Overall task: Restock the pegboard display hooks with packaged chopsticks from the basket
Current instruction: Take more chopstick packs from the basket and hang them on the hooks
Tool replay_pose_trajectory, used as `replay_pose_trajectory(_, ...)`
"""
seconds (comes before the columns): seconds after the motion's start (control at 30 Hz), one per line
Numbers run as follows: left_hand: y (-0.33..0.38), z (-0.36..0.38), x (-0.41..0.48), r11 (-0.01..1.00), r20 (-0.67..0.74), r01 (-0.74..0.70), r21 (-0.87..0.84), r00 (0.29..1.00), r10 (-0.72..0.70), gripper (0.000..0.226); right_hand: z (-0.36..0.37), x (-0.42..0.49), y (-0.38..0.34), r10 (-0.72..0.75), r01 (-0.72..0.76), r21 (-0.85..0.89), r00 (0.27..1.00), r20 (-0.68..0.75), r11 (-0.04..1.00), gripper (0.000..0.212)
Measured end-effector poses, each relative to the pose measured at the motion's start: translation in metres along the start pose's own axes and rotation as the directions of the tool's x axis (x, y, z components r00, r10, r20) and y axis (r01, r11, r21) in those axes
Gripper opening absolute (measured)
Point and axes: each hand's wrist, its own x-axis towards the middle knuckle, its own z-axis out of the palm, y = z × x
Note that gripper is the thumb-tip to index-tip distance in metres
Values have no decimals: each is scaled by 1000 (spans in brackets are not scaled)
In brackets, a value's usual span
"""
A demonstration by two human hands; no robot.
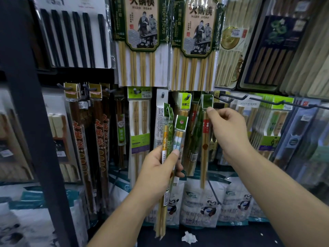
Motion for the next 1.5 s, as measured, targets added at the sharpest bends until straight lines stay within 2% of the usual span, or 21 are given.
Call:
replay_pose_trajectory(0.07, 0, -1, 0, 1000, 5, -5, 0, 1000, 5, 14, -1, -7, 1, -14, 13, -21, 999, -32, 1000, 33)
replay_pose_trajectory(0.1, -1, -1, 0, 1000, 7, -9, -8, 1000, 9, 12, -2, -12, 1, -23, 23, -33, 1000, -1, 999, 34)
replay_pose_trajectory(0.17, -1, 1, 1, 999, 9, -20, -28, 1000, 20, 15, -3, -26, -3, -52, 55, -19, 986, 160, 998, 32)
replay_pose_trajectory(0.23, -1, 5, 1, 999, 17, -34, -35, 999, 35, 27, -1, -40, -6, -106, 105, 21, 942, 318, 994, 23)
replay_pose_trajectory(0.3, 0, 8, 1, 998, 28, -39, -49, 999, 41, 30, 2, -48, -7, -163, 161, 37, 916, 367, 986, 17)
replay_pose_trajectory(0.47, -2, 10, 1, 999, 13, -42, -30, 999, 42, 23, 2, -46, -13, -109, 62, 161, 945, 307, 985, 22)
replay_pose_trajectory(0.67, -3, 5, 1, 1000, 9, -10, 17, 1000, 10, 20, -6, -12, -20, -73, 64, 94, 992, 99, 994, 28)
replay_pose_trajectory(0.8, 0, 5, 0, 1000, 53, 5, 16, 999, -6, 19, -5, -1, -20, -73, 70, 63, 996, 48, 996, 28)
replay_pose_trajectory(1.03, 1, 6, -3, 998, 71, 33, 49, 997, -36, 19, -2, 2, -20, -53, 51, 52, 998, 44, 997, 37)
replay_pose_trajectory(1.2, 4, 6, -1, 997, 93, 75, -22, 993, -73, 21, -2, 3, -13, -43, 41, 37, 998, 40, 998, 40)
replay_pose_trajectory(1.27, 5, 5, -1, 993, 94, 96, -74, 992, -89, 23, -2, 2, -11, -56, 55, 28, 998, 26, 998, 32)
replay_pose_trajectory(1.33, 5, 4, -1, 988, 88, 108, -113, 991, -99, 15, -2, -1, -8, -60, 60, 11, 998, 1, 998, 25)
replay_pose_trajectory(1.43, 5, 4, -2, 995, 79, 63, -83, 995, -57, 13, -4, -11, -5, -76, 76, -10, 997, 3, 997, 28)
replay_pose_trajectory(1.5, 5, 6, -1, 1000, 73, 4, -30, 997, -2, 11, -3, -22, -7, -98, 101, -24, 990, 98, 995, 29)
